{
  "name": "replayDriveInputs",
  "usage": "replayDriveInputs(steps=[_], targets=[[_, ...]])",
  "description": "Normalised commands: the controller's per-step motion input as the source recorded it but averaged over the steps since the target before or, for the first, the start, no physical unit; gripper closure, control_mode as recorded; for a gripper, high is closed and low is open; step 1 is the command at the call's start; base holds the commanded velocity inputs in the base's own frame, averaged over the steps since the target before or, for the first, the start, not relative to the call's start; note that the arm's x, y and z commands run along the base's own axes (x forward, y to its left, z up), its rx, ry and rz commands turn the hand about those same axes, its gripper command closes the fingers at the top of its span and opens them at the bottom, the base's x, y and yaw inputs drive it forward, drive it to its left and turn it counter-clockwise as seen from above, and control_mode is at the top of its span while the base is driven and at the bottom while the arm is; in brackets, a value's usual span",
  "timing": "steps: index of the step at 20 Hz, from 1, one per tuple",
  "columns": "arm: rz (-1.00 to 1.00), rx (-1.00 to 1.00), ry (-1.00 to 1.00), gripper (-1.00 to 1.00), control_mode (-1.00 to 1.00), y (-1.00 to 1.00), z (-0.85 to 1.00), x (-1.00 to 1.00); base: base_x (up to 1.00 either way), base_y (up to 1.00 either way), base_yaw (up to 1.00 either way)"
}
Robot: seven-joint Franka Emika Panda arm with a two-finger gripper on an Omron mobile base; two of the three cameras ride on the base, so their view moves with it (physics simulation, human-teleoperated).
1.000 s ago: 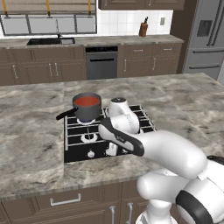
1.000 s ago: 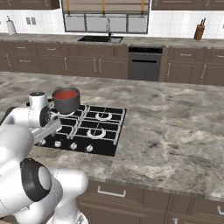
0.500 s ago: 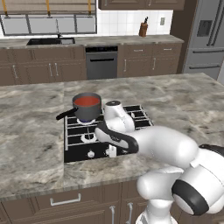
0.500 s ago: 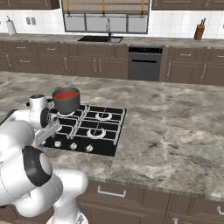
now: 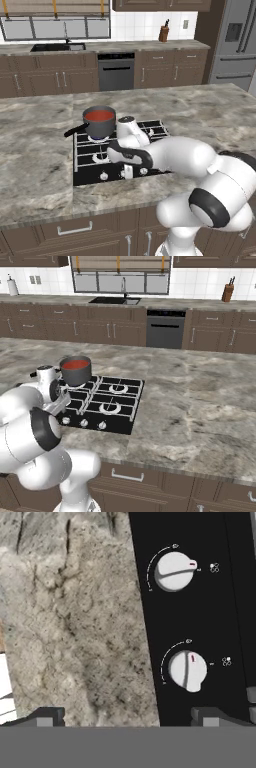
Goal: Wait until the marinara sauce is simmered to a deep red color and then turn off the stove.
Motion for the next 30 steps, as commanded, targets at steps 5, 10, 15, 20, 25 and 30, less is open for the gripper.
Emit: replayDriveInputs(steps=[5, 10, 15, 20, 25, 30], targets=[[0.04, 0.00, 0.00, -1.00, -1.00, 0.00, -0.14, 0.26, 0.00, 0.00, 0.00], [0.02, 0.00, 0.01, -1.00, -1.00, 0.02, -0.17, 0.20, 0.00, 0.00, 0.00], [0.01, 0.00, 0.01, -1.00, -1.00, 0.08, -0.20, 0.20, 0.00, 0.00, 0.00], [0.00, 0.00, 0.01, -1.00, -1.00, 0.07, -0.20, 0.13, 0.00, 0.00, 0.00], [0.01, 0.00, 0.00, -1.00, -1.00, 0.03, -0.19, 0.09, 0.00, 0.00, 0.00], [0.01, 0.00, 0.02, -1.00, -1.00, 0.00, -0.10, 0.04, 0.00, 0.00, 0.00]])
